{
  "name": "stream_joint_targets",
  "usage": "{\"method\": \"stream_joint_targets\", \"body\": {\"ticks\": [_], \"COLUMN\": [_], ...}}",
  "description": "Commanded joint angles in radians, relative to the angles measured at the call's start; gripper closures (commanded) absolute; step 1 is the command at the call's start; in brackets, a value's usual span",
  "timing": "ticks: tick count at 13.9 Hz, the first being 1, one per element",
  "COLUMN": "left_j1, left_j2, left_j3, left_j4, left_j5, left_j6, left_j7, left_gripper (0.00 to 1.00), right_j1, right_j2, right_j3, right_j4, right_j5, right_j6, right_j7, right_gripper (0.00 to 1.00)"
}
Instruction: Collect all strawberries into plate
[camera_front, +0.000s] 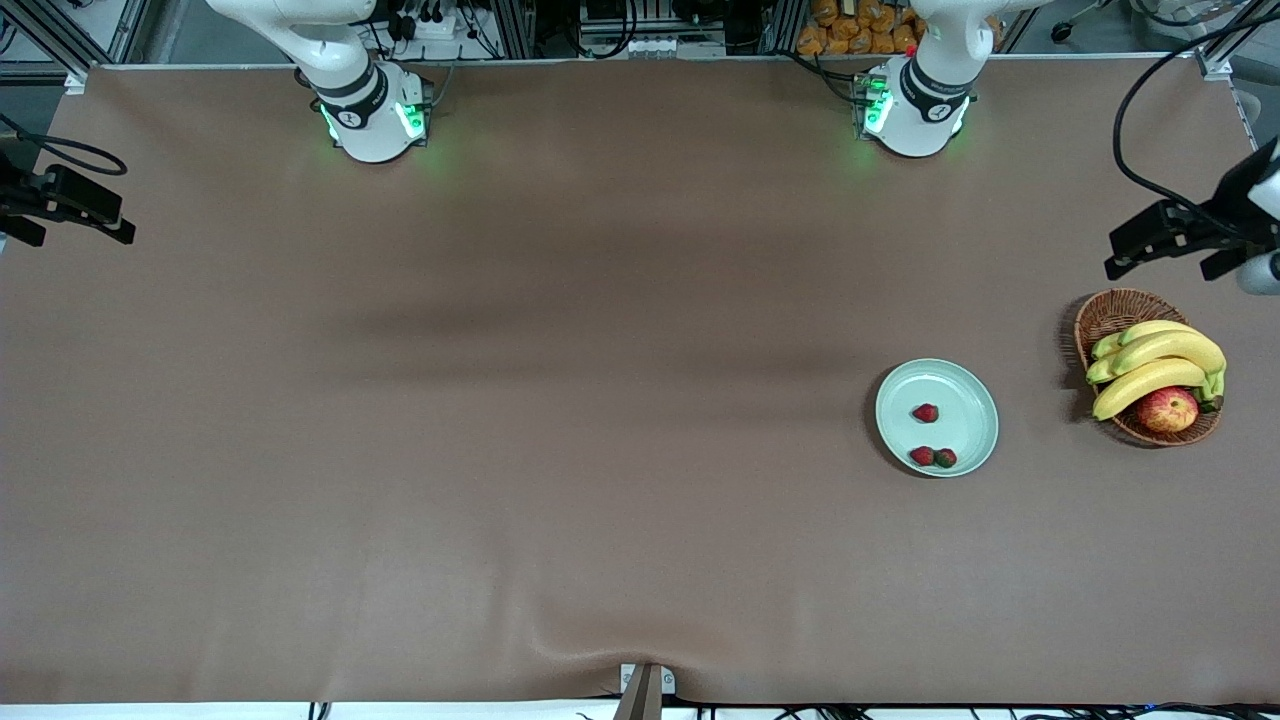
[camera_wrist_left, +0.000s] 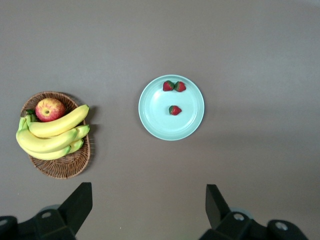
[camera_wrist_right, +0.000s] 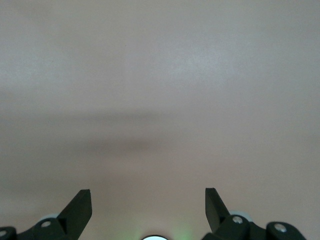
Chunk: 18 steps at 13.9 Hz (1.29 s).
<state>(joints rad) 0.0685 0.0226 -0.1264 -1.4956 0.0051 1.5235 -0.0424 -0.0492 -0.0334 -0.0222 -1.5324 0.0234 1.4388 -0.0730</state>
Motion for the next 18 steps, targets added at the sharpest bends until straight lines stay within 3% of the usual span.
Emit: {"method": "stream_joint_targets", "body": {"ticks": [1, 18], "left_j1": [-0.125, -0.127], "left_j2": [-0.058, -0.150], "left_j3": [0.140, 0.134], "left_j4": [-0.064, -0.231], "left_j5": [-0.042, -0.043], "left_j6": [0.010, 0.086], "left_j7": [-0.007, -0.007], "left_gripper": [0.00, 0.00], "right_j1": [0.002, 0.005], "right_j2": [-0.008, 0.003], "right_j3": [-0.004, -0.005], "right_j4": [0.005, 0.003], "right_j5": [-0.002, -0.008], "right_j6": [-0.012, -0.009], "right_j7": [-0.001, 0.001], "right_gripper": [0.00, 0.00]}}
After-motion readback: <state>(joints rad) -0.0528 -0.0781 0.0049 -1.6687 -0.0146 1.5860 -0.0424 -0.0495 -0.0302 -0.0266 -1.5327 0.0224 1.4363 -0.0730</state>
